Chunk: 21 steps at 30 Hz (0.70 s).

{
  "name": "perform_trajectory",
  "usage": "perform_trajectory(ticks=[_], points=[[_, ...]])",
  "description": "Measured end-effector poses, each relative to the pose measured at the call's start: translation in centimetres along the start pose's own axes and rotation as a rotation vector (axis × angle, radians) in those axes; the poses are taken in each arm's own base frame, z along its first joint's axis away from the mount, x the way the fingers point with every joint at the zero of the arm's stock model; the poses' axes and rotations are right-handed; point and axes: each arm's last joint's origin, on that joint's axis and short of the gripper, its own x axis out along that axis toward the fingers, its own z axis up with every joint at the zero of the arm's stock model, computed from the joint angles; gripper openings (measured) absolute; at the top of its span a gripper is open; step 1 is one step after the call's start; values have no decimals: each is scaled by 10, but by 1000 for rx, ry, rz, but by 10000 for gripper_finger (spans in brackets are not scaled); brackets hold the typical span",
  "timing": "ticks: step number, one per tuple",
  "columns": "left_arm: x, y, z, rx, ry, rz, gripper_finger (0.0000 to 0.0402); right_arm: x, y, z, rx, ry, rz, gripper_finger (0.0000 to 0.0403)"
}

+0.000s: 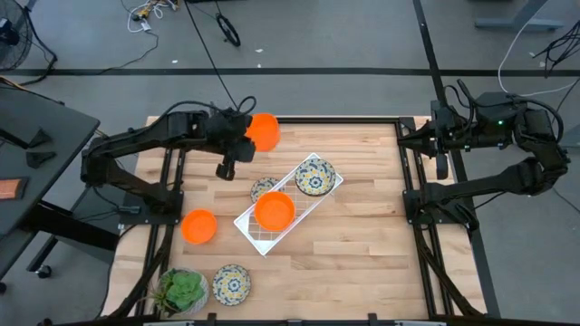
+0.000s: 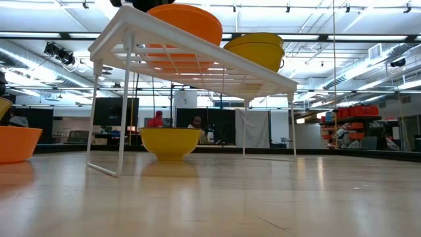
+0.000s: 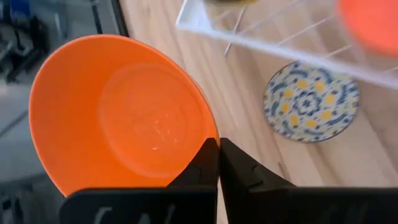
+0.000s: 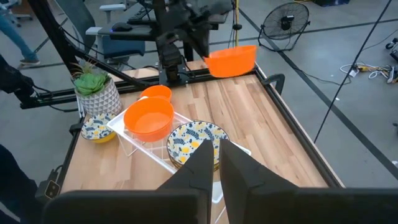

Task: Pick & Place Mini bowls
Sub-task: Stack the orange bowl on top of the orange bowl on the shelf

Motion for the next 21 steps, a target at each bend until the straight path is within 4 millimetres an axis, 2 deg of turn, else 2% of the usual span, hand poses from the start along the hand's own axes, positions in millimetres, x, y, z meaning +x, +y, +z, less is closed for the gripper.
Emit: perform_trajectory(ticks=[12,21], points=[[-35,-39,39,197,-149,-69,2,0,0,0,0,0,0,32],[-47,-75,59,347,-225,-141,2,0,0,0,0,0,0,32]])
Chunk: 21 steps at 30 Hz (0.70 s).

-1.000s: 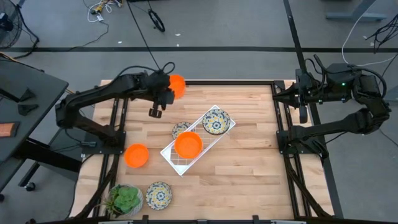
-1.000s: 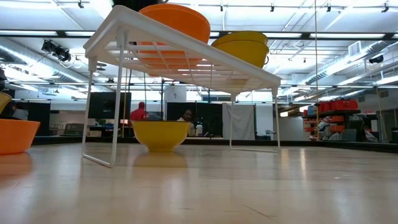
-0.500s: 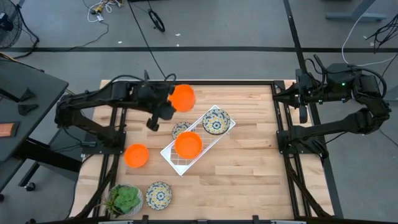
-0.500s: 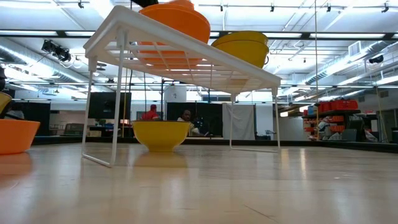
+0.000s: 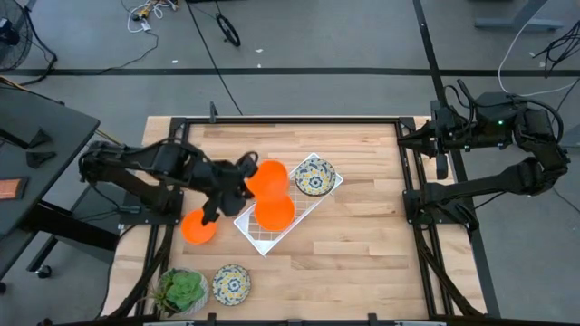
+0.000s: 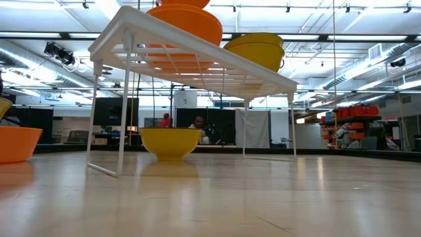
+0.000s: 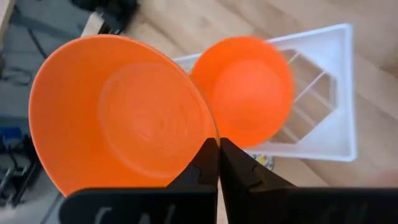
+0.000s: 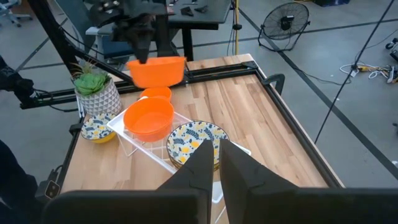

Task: Pick & Place Mini bowls
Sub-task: Stack the orange bowl on top of the orange bowl on the shelf

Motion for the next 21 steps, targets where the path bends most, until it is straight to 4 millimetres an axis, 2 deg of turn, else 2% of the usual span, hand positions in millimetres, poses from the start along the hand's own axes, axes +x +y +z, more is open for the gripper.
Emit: perform_trajectory(ticks=[8,21], points=[[8,-20,19,83,-11,-75,2,0,0,0,0,0,0,32],[49,-30,32,141,79,-172,2,0,0,0,0,-3,0,32]])
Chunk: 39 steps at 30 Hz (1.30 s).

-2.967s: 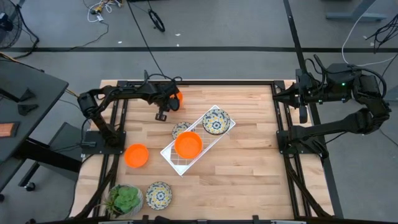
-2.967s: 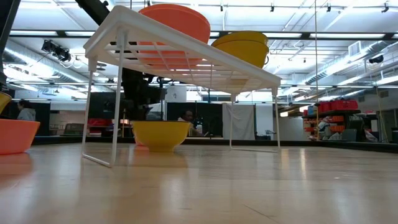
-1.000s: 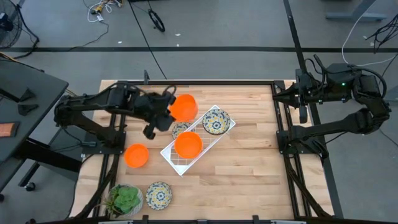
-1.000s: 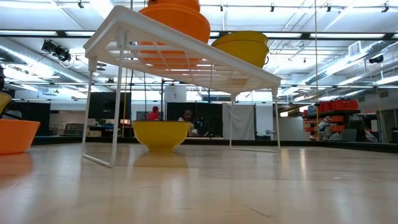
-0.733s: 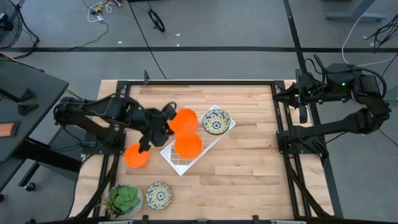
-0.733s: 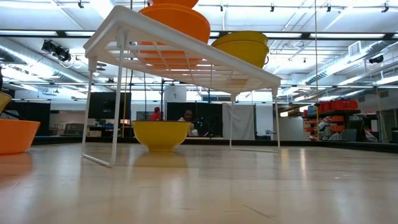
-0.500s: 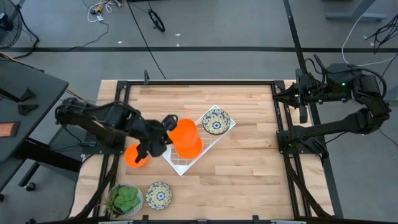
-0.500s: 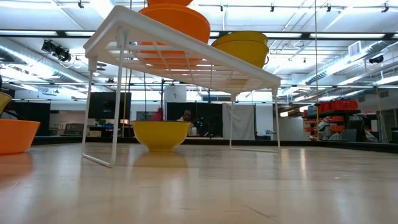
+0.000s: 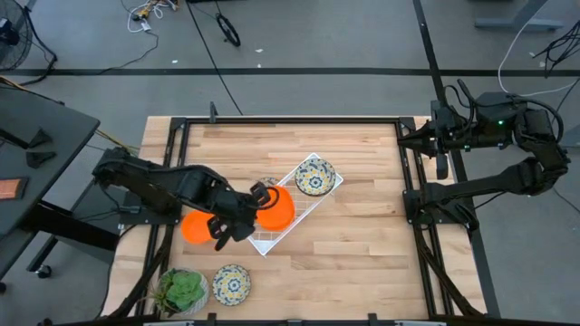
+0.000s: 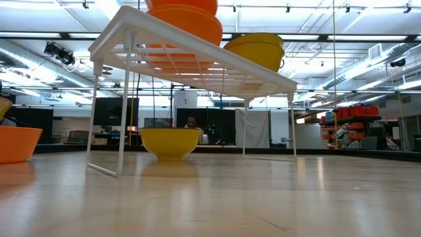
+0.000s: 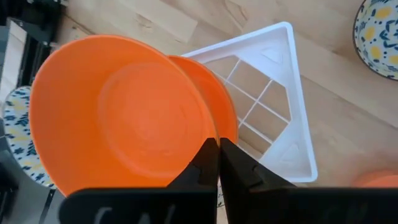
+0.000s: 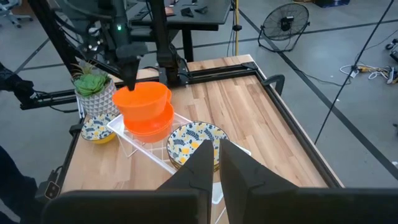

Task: Pick & Place Mini bowls
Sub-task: Stack the orange bowl on top of the orange bowl on the shelf

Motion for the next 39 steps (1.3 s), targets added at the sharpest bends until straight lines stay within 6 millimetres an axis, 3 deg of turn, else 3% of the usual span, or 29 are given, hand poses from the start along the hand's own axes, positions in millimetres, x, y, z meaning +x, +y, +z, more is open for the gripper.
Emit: perform_trajectory(ticks=[10,24,39], points=[[18,1,4,2,34,-40,5,0,0,0,0,-1,0,32],[21,3,-2,-14,87,-46,4,0,0,0,0,-1,0,32],[21,2,-1,-7,45,-86,31,0,0,0,0,-1,0,32]])
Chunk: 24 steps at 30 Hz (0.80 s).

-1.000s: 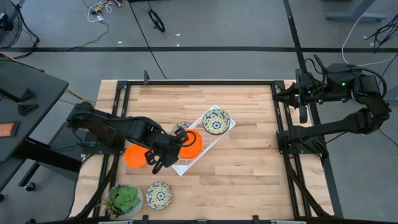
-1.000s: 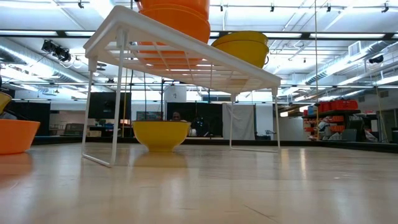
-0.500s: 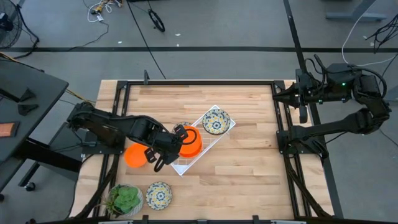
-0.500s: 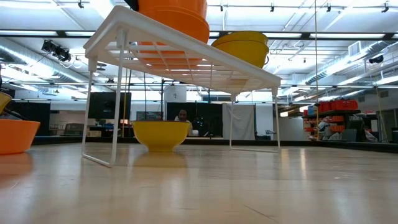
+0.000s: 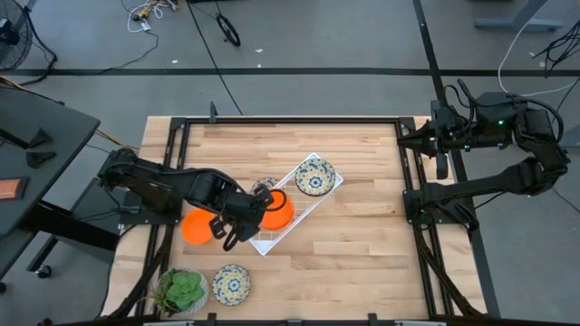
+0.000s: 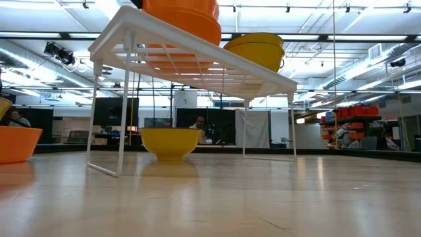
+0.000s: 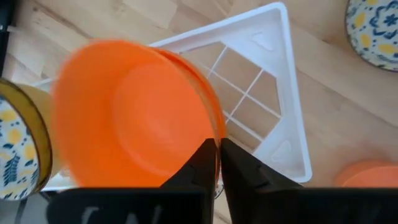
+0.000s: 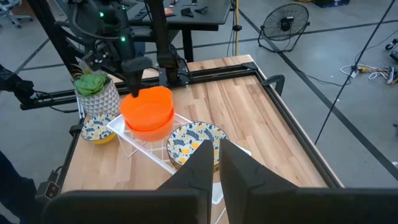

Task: Pick & Place Mini bowls
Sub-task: Stack the orange bowl on top of the orange bowl on the shelf, then stack the yellow patterned bowl on top of the yellow patterned bowl on the shelf

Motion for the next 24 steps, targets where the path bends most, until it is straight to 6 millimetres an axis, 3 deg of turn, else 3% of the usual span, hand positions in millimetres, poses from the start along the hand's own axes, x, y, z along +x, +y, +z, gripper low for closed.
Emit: perform_trajectory(ticks=[12,24], points=[[0,0,0,2,-5,-5,107,0,0,0,0,0,0,32],[-15,-2,-7,-27,-1,42,115,0,0,0,0,0,0,32]])
